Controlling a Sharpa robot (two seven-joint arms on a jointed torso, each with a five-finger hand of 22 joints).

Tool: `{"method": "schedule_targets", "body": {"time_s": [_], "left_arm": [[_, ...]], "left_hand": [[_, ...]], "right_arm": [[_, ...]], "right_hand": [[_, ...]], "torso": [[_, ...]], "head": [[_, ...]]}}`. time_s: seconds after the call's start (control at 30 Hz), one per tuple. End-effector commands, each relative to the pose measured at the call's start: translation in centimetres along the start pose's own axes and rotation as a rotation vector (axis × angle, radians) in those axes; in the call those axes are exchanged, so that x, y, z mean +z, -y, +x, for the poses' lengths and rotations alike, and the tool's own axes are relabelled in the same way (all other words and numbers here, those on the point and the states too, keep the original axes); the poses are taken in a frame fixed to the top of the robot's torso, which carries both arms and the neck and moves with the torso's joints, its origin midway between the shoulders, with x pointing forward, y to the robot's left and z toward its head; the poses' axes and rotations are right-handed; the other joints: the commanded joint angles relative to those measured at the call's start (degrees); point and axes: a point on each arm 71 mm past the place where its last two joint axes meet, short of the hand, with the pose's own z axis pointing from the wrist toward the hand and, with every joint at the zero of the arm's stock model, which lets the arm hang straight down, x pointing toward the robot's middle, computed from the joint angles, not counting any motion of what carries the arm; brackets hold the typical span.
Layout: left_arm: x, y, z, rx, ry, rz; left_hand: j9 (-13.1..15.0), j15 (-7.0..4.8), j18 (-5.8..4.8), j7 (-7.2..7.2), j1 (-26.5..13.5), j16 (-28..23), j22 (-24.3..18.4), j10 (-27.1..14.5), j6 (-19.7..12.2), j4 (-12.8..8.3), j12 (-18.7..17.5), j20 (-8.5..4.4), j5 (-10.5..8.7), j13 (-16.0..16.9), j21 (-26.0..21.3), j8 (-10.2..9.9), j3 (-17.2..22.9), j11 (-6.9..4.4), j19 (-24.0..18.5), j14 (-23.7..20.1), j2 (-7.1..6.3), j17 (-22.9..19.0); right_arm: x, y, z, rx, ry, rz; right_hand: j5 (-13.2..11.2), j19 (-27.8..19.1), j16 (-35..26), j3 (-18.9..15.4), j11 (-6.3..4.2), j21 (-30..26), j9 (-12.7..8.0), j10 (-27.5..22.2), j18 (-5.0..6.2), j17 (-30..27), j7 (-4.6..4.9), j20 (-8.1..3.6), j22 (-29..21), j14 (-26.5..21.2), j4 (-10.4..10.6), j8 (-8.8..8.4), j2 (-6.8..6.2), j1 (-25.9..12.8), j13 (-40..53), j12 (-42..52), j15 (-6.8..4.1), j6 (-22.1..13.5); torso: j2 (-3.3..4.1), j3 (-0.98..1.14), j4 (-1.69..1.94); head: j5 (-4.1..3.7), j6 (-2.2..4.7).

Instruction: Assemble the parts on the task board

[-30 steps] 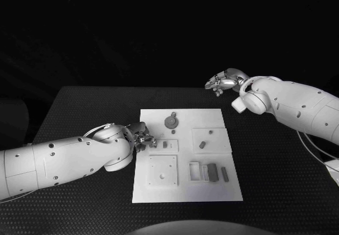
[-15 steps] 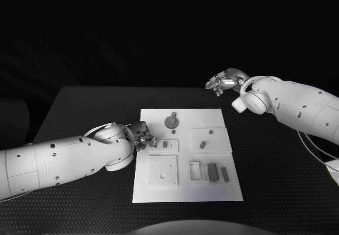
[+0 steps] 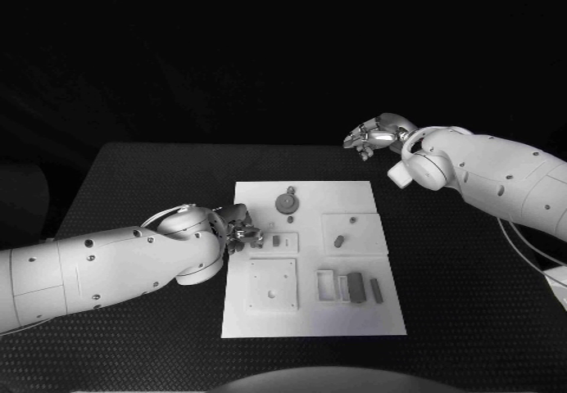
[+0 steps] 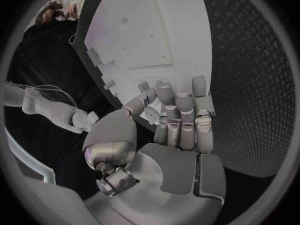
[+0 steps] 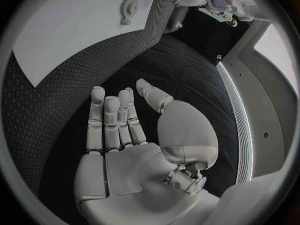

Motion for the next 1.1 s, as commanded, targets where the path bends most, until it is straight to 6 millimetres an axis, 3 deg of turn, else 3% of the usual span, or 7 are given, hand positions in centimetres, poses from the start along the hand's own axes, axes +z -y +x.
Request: {"method": "schedule_targets", "body": {"time_s": [0.03,0.3,0.57,0.63,0.97,1.1], "left_arm": [[0.01,0.19,0.38,0.036,-0.025,0.009],[0.11,0.19,0.42,0.047,-0.021,0.011],[0.11,0.25,0.49,0.056,-0.027,0.014],[0.12,0.23,0.39,0.048,-0.013,0.015],[0.14,0.28,0.10,0.048,0.029,0.017],[0.15,0.20,0.09,0.051,0.032,0.011]], "left_hand": [[-0.1,-1.11,-0.80,-3.20,-0.5,0.5,1.4,-0.4,6.3,-0.1,0.3,-0.95,-0.01,0.1,0.3,0.4,0.1,-2.17,1.1,-0.5,0.67,-0.1],[-0.1,-1.13,-0.80,-3.34,-1.5,1.0,1.3,-0.1,6.6,0.0,0.6,-0.97,-0.78,0.0,0.4,0.7,0.0,-2.30,1.1,-0.4,1.25,-0.5],[-0.1,-1.16,-0.80,-3.39,-1.5,1.2,1.3,-0.1,6.6,-0.1,0.7,-1.01,-0.81,0.0,0.5,0.7,0.2,-2.35,1.0,-0.4,0.91,-0.7],[-0.1,-1.20,-0.80,-3.42,-1.1,1.3,1.3,-0.1,6.6,0.0,0.8,-1.06,-0.63,-0.1,0.5,0.8,0.4,-2.37,1.0,-0.4,0.31,-0.9],[0.0,-1.39,-0.80,-3.72,-0.1,2.3,1.2,0.4,7.2,0.0,1.3,-0.98,0.36,-0.1,0.4,1.2,1.8,-2.68,0.7,0.0,0.37,-1.3],[0.1,-1.32,-0.80,-3.91,-0.7,2.9,1.2,0.8,7.6,-0.1,1.6,-0.98,2.15,-0.1,0.5,1.5,2.4,-2.86,0.9,0.3,0.55,-1.5]], "right_arm": [[0.02,-0.15,0.16,0.002,-0.017,-0.012],[0.01,-0.14,0.14,0.002,-0.016,-0.012],[0.01,-0.13,0.13,0.003,-0.017,-0.012],[0.01,-0.13,0.12,0.003,-0.016,-0.012],[0.03,-0.18,0.20,0.003,-0.018,-0.013],[0.02,-0.20,0.23,0.004,-0.019,-0.013]], "right_hand": [[0.2,-0.5,-0.2,-0.1,-0.01,-0.2,0.1,-0.4,0.79,-0.1,0.49,0.07,0.8,-0.4,-0.2,-0.31,-0.10,0.3,-0.1,-0.3,0.02,-0.1],[0.2,-0.5,-0.2,-0.1,-0.01,-0.2,0.1,-0.4,0.79,-0.1,0.49,0.08,0.8,-0.4,-0.1,-0.32,-0.10,0.2,-0.1,-0.3,0.03,-0.1],[0.2,-0.5,-0.2,-0.1,0.00,-0.2,0.1,-0.4,0.79,-0.1,0.50,0.10,0.8,-0.4,-0.1,-0.34,-0.11,0.1,-0.1,-0.3,0.03,-0.1],[0.2,-0.5,-0.2,-0.1,0.00,-0.2,0.1,-0.4,0.79,-0.1,0.50,0.10,0.8,-0.4,-0.1,-0.34,-0.12,0.1,-0.1,-0.3,0.04,-0.1],[0.2,-0.5,-0.2,-0.2,0.00,-0.2,0.1,-0.4,0.79,-0.1,0.50,0.12,0.8,-0.4,0.0,-0.37,-0.14,0.0,-0.1,-0.3,0.04,-0.1],[0.2,-0.5,-0.2,-0.2,0.00,-0.2,0.1,-0.4,0.79,-0.1,0.50,0.12,0.8,-0.4,0.0,-0.37,-0.14,0.0,-0.1,-0.3,0.04,-0.1]], "torso": [[0.01,0.02,-0.03],[0.03,0.04,-0.03],[0.01,0.03,-0.01],[0.01,0.03,-0.01],[0.01,0.01,-0.01],[0.04,0.02,0.00]], "head": [[0.00,0.03],[0.01,0.12],[0.02,0.10],[0.02,0.10],[0.01,0.03],[0.00,-0.08]]}}
